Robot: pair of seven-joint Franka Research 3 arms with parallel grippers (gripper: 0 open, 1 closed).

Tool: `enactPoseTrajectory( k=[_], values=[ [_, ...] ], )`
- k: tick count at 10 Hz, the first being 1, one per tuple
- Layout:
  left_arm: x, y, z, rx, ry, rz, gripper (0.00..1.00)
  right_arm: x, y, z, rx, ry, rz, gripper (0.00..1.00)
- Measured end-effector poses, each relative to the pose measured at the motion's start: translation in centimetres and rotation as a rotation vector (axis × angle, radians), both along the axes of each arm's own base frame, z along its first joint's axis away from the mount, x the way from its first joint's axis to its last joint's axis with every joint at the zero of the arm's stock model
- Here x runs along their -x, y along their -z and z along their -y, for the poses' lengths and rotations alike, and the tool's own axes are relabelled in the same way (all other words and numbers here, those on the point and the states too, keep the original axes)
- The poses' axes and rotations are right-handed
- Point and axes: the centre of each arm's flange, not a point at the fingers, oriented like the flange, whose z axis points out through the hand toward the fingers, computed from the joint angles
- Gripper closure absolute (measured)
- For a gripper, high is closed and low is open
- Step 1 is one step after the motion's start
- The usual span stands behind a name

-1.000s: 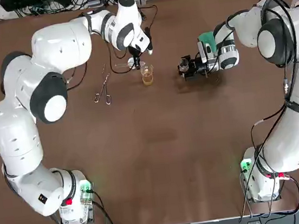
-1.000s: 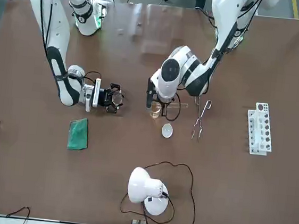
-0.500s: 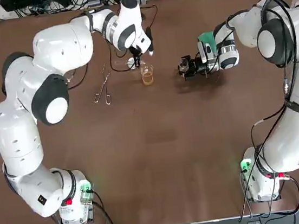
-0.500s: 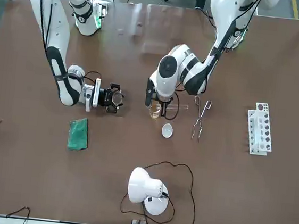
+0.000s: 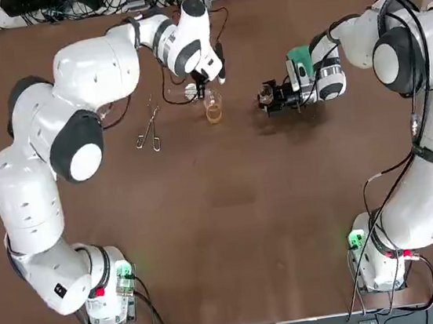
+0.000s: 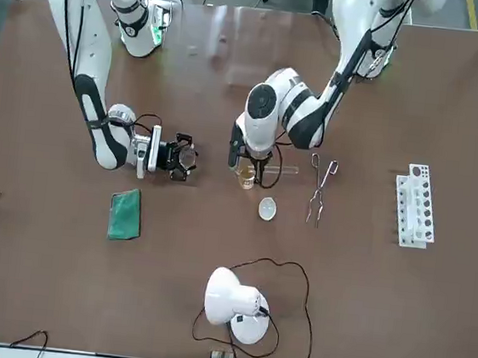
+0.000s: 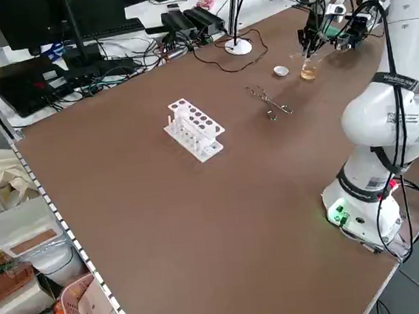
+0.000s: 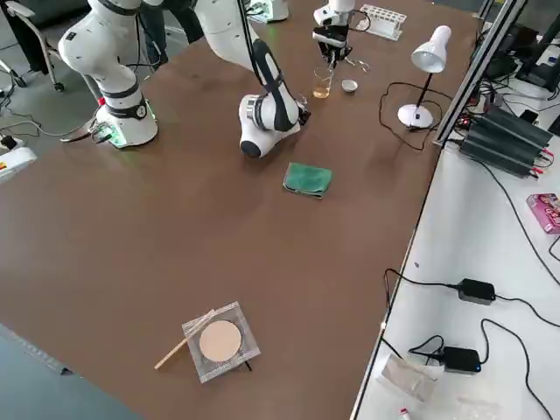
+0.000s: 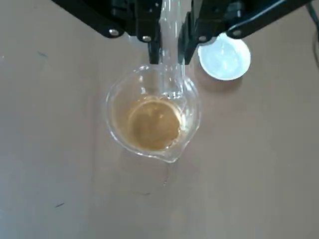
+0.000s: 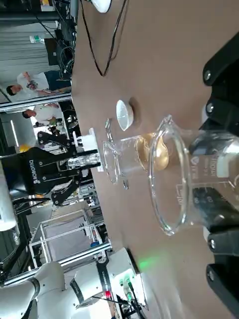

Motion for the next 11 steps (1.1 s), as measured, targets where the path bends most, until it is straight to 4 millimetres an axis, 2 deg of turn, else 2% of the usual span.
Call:
enactPoseTrajectory(
  k=[11],
  values=[
    [0.20, 0.40, 0.38, -0.022, -0.003, 0.009, 0.78, 0.00, 0.01, 0.01, 0.001, 0.000, 0.000, 0.62]
  ],
)
